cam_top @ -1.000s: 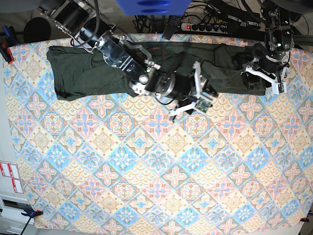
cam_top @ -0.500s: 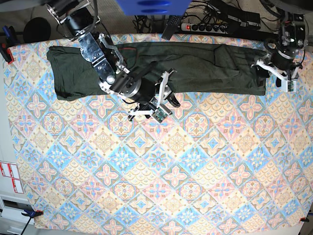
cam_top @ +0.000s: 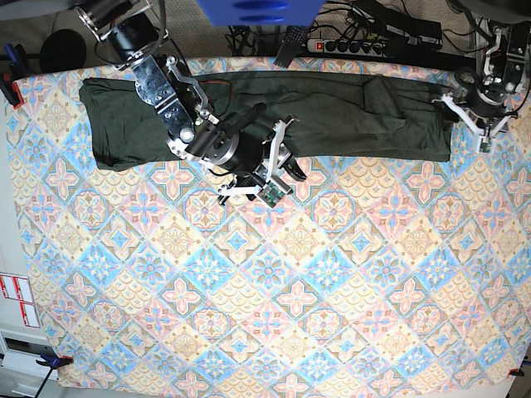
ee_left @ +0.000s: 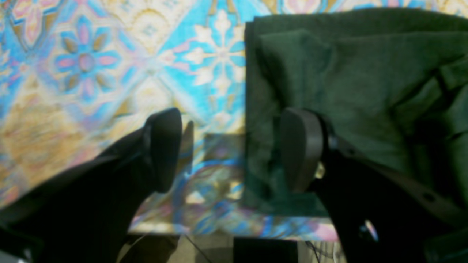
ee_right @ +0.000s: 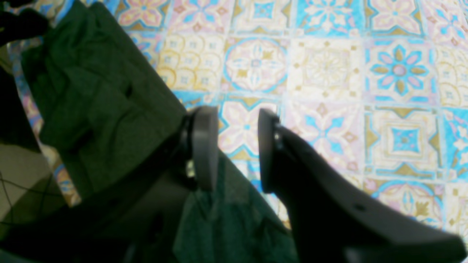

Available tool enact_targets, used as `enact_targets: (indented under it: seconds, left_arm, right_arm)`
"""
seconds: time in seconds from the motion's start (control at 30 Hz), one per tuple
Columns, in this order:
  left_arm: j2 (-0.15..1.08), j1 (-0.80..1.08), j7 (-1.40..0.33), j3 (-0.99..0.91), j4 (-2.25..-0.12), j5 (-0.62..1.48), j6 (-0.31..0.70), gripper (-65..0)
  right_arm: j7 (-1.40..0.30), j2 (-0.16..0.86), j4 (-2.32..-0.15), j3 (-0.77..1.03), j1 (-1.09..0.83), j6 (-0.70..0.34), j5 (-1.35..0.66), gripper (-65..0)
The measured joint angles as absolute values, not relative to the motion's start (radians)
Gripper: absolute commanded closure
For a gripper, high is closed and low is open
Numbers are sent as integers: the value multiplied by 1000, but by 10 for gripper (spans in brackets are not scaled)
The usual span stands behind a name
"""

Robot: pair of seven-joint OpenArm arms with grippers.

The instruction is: Fold the T-shirt properly

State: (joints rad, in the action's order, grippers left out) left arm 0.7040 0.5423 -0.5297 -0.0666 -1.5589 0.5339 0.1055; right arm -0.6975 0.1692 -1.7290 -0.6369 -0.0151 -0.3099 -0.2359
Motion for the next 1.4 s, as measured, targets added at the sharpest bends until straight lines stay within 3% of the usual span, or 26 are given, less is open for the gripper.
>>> enact_targets:
  seconds: [0.57, 0.67, 0.8, 0.93, 1.03, 1.4]
  left_arm:
    - [678, 466, -496, 50, -1444, 538, 90, -424]
    - [662, 466, -496, 55, -1450, 538, 88, -336]
    - [630, 466, -492, 64, -1471, 531, 79, -136]
    - [607, 466, -482, 55, -1472, 527, 90, -109]
    - [602, 443, -501, 55, -1469, 528, 112, -4]
    - [527, 413, -535, -106, -1456, 531, 131, 0]
  right_arm:
    - [-696, 170, -1729, -636, -14, -307, -236, -185]
    - [-697, 170, -1729, -636, -14, -307, -236, -185]
    - [-696, 170, -1729, -636, -15, -307, -236, -185]
    - [-696, 170, -1729, -636, -15, -307, -236, -185]
    - [-698, 173, -1742, -636, -17, -305, -236, -185]
    - [-700, 218, -1832, -457, -128, -314, -237, -185]
